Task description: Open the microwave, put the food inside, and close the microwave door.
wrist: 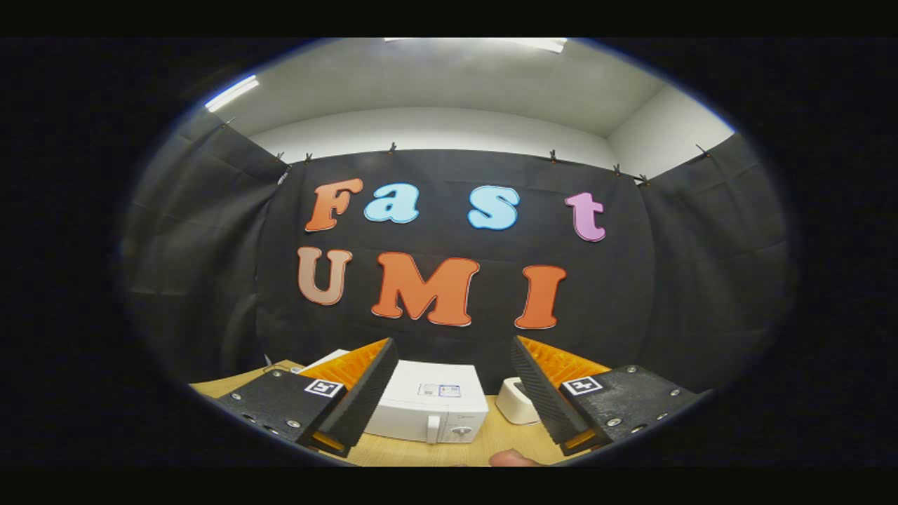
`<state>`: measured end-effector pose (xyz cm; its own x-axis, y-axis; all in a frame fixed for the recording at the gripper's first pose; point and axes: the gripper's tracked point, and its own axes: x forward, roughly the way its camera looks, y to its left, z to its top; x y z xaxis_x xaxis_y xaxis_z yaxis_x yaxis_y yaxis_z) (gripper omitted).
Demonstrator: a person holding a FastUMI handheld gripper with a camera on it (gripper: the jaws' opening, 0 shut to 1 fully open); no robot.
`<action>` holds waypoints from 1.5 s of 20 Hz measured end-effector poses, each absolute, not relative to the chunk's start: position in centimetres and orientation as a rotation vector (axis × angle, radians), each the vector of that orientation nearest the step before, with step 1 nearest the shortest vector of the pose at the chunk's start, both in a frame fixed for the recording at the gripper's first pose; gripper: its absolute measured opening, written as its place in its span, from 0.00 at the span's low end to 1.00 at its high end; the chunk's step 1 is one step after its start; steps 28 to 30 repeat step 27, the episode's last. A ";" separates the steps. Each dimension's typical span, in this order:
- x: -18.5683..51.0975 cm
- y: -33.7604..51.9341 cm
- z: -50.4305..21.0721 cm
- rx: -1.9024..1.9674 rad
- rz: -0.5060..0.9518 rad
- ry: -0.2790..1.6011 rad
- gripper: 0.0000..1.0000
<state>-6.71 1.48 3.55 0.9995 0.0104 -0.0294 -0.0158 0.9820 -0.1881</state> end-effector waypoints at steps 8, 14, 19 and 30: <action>-6.4 -1.1 5.5 -0.217 -0.024 -0.011 0.98; -5.7 -1.5 5.3 -0.226 -0.024 -0.011 0.99; -4.8 -1.6 5.3 -0.240 -0.023 -0.017 0.99; -4.0 -2.5 5.6 -0.239 -0.036 -0.029 0.98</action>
